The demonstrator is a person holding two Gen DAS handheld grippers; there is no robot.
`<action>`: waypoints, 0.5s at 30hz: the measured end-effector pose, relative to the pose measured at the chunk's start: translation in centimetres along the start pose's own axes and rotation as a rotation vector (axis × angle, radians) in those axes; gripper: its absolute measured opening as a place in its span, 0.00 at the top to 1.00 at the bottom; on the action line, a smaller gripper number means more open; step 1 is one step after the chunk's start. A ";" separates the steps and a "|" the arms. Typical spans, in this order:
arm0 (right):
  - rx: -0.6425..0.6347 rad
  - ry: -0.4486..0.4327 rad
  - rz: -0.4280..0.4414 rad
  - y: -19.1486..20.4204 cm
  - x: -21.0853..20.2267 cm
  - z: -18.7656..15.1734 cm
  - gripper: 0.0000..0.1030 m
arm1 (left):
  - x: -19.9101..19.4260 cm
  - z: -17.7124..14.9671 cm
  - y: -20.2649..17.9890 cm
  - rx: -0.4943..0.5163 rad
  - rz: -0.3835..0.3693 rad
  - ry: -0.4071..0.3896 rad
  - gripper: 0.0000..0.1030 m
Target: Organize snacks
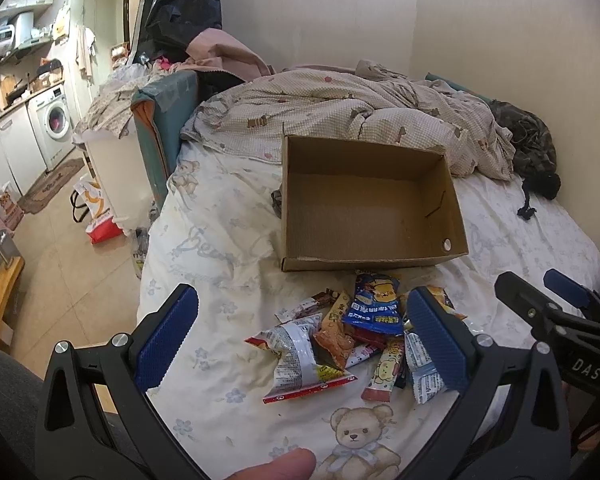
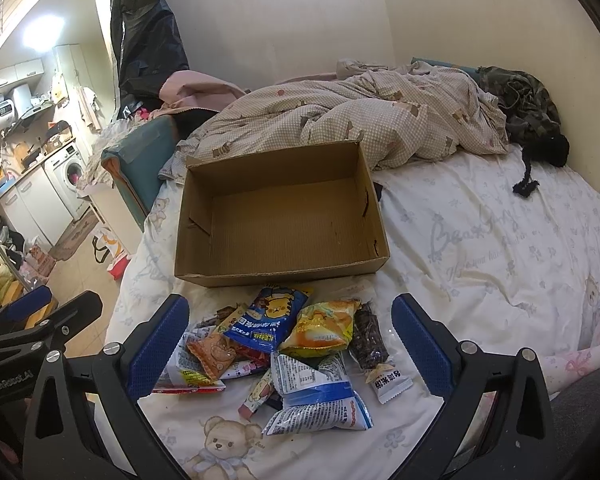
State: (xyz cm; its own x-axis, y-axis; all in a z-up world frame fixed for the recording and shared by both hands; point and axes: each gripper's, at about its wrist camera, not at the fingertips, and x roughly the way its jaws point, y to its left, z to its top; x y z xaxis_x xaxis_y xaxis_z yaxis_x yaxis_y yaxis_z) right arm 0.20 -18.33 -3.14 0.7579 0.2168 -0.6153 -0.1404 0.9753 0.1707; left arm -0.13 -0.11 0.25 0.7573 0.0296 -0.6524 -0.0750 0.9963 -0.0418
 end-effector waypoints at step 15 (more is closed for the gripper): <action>0.007 -0.008 -0.010 -0.5 0.2 0.1 0.00 | 0.1 0.1 0.1 0.001 0.004 0.001 0.00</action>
State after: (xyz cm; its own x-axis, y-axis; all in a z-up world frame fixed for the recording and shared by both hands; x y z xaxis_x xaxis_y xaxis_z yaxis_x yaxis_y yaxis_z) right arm 0.44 -18.76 -3.24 0.7646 0.2063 -0.6106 -0.1284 0.9771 0.1695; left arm 0.03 0.04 0.23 0.7563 0.0339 -0.6533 -0.0776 0.9963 -0.0381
